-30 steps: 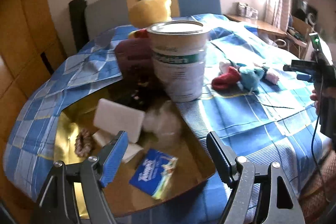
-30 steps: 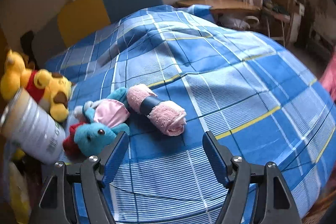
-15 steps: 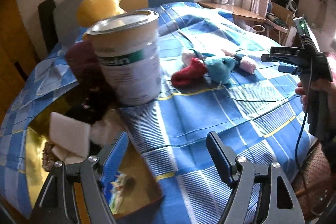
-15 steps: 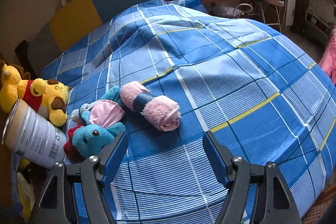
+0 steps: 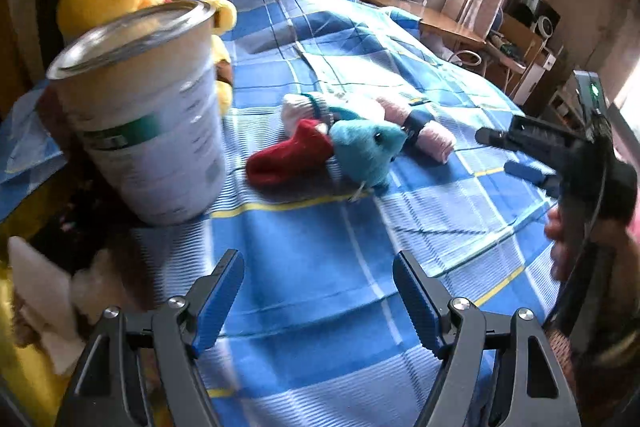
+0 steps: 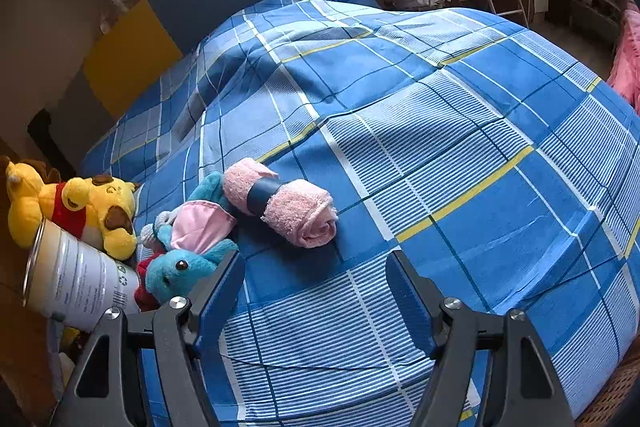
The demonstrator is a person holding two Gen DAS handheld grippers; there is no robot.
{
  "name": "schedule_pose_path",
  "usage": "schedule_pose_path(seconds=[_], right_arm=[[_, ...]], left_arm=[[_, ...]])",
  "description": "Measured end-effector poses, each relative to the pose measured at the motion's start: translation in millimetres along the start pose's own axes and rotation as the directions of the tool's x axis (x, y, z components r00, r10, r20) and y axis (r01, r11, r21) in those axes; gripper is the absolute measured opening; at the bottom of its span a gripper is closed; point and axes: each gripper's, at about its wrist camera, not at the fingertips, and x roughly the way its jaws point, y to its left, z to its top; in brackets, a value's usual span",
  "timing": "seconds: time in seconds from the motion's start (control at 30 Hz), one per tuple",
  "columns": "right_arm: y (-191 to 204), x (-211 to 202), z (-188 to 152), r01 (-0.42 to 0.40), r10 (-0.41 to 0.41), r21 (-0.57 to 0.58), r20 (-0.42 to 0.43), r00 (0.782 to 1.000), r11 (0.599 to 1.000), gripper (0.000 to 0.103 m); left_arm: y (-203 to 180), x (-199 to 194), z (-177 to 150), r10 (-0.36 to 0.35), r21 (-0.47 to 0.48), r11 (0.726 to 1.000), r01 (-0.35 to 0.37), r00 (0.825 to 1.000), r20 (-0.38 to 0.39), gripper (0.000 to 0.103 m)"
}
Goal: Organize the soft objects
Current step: 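Move both tools back to the plush toys on the bed, then grasp the blue plush elephant with pink bib using the left tool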
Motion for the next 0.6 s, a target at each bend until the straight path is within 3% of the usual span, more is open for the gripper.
schedule_pose_path(seconds=[0.13,0.27,0.33,0.43,0.6], right_arm=[[-1,-1,1,-0.022,0.022,0.018,-0.004,1.0,1.0,0.074],[-2,-3,1,-0.039,0.039,0.027,-0.003,0.999,0.999,0.074],[-3,-4,2,-0.045,0.045,0.038,-0.003,0.999,0.998,0.074],[-5,-3,2,-0.06,0.061,0.055,-0.009,0.998,0.997,0.074],[-7,-2,2,-0.091,0.093,0.074,-0.025,0.995,0.993,0.074]], left_arm=[[-13,14,16,-0.018,0.003,1.0,0.018,1.0,-0.008,0.078],[-24,32,34,-0.016,0.008,1.0,0.016,1.0,0.009,0.091],[-28,44,43,-0.018,0.01,1.0,0.018,1.0,-0.001,0.093],[-33,64,57,-0.007,0.012,1.0,0.007,1.0,-0.016,0.095],[-49,87,77,0.05,0.077,0.996,-0.052,0.998,0.026,0.101]])
